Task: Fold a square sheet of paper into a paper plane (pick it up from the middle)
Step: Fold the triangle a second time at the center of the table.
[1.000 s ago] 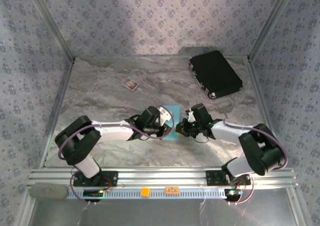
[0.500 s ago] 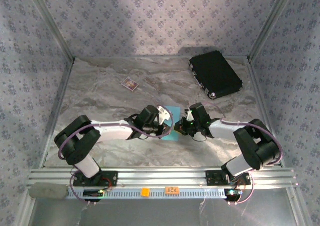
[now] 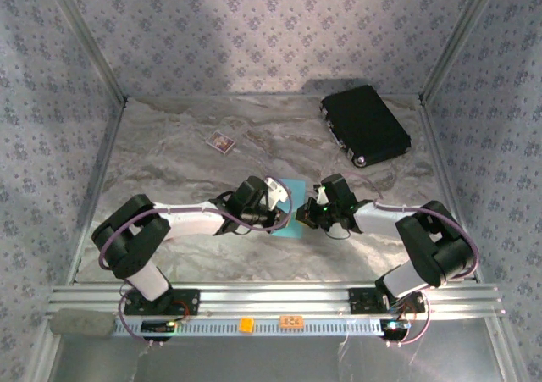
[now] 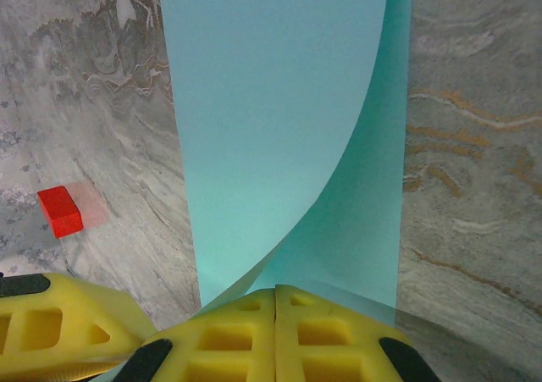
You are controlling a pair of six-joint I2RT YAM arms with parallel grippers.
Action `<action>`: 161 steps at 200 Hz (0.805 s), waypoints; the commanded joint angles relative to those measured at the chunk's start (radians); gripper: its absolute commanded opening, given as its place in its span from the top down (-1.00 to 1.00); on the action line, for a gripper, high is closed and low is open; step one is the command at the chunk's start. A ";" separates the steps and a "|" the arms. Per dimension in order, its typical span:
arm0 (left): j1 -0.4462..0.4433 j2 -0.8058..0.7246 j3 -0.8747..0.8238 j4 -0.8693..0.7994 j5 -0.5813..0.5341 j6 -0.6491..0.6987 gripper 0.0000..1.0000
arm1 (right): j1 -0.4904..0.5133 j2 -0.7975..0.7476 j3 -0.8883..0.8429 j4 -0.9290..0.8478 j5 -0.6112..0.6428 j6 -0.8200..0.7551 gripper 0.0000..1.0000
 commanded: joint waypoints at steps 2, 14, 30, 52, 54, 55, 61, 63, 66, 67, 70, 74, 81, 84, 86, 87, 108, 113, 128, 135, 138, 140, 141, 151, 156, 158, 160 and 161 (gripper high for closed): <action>0.003 -0.012 0.015 0.017 0.023 -0.003 0.68 | 0.000 0.007 0.014 -0.016 0.013 0.012 0.83; 0.003 -0.013 0.012 0.021 0.023 -0.005 0.66 | -0.001 0.007 0.014 -0.013 0.013 0.012 0.83; 0.004 -0.018 0.004 0.037 0.023 -0.008 0.65 | -0.001 0.009 0.016 -0.013 0.011 0.012 0.83; 0.004 -0.026 -0.009 0.065 0.023 -0.011 0.63 | -0.001 0.008 0.012 -0.012 0.013 0.014 0.83; 0.004 -0.027 -0.010 0.066 0.022 -0.011 0.63 | 0.000 0.008 0.011 -0.012 0.014 0.014 0.83; 0.004 -0.026 -0.011 0.065 0.021 -0.011 0.64 | -0.001 0.007 0.011 -0.011 0.014 0.014 0.83; 0.004 -0.026 -0.012 0.063 0.018 -0.008 0.64 | 0.000 0.010 0.011 -0.010 0.014 0.014 0.83; 0.004 -0.027 -0.011 0.060 0.015 -0.007 0.65 | 0.000 0.010 0.010 -0.010 0.014 0.014 0.83; 0.003 -0.027 -0.009 0.058 0.015 -0.005 0.67 | -0.001 0.009 0.011 -0.009 0.015 0.014 0.83; 0.004 -0.027 -0.010 0.058 0.014 -0.004 0.67 | 0.000 0.010 0.011 -0.009 0.016 0.014 0.83; 0.004 -0.027 -0.010 0.055 0.015 -0.002 0.68 | 0.000 0.010 0.011 -0.009 0.016 0.014 0.83; 0.004 -0.027 -0.010 0.054 0.014 -0.001 0.71 | -0.001 0.009 0.011 -0.008 0.016 0.014 0.83; 0.004 -0.024 -0.010 0.052 0.017 0.002 0.75 | -0.001 0.010 0.011 -0.006 0.013 0.015 0.83; 0.004 -0.024 -0.009 0.049 0.018 0.004 0.77 | 0.000 0.010 0.011 -0.004 0.012 0.014 0.83; 0.004 -0.022 -0.008 0.046 0.019 0.004 0.78 | 0.000 0.009 0.010 -0.003 0.012 0.015 0.83; 0.004 -0.022 -0.007 0.045 0.019 0.005 0.78 | -0.001 0.010 0.010 -0.003 0.012 0.016 0.83; 0.005 -0.019 -0.006 0.027 0.019 0.014 0.84 | -0.001 0.008 0.008 -0.002 0.012 0.017 0.83; 0.004 -0.020 -0.007 0.027 0.018 0.013 0.83 | -0.001 0.007 0.008 -0.002 0.012 0.018 0.83; 0.004 -0.016 -0.004 0.015 0.020 0.017 0.68 | 0.000 0.007 0.010 -0.002 0.011 0.019 0.83; 0.004 -0.014 -0.002 0.008 0.021 0.019 0.67 | -0.001 0.007 0.010 -0.002 0.011 0.019 0.83; 0.004 -0.015 -0.002 0.006 0.020 0.020 0.66 | -0.001 0.008 0.010 -0.002 0.012 0.018 0.83; 0.004 -0.015 -0.002 0.006 0.022 0.021 0.66 | 0.000 0.007 0.010 -0.002 0.012 0.018 0.83; 0.003 -0.015 -0.002 0.007 0.022 0.021 0.65 | -0.001 0.008 0.009 -0.002 0.012 0.018 0.83; 0.004 -0.015 -0.004 0.007 0.021 0.022 0.65 | 0.000 0.008 0.009 -0.002 0.012 0.018 0.83; 0.004 -0.014 -0.004 0.006 0.020 0.024 0.65 | -0.001 0.007 0.010 -0.002 0.012 0.018 0.83; 0.004 -0.014 -0.004 0.006 0.019 0.024 0.66 | -0.001 0.007 0.009 -0.002 0.012 0.018 0.83; 0.003 -0.015 -0.004 0.007 0.018 0.025 0.66 | -0.001 0.007 0.009 -0.002 0.012 0.018 0.83; 0.004 -0.015 -0.004 0.007 0.019 0.025 0.66 | -0.001 0.007 0.009 -0.002 0.012 0.018 0.83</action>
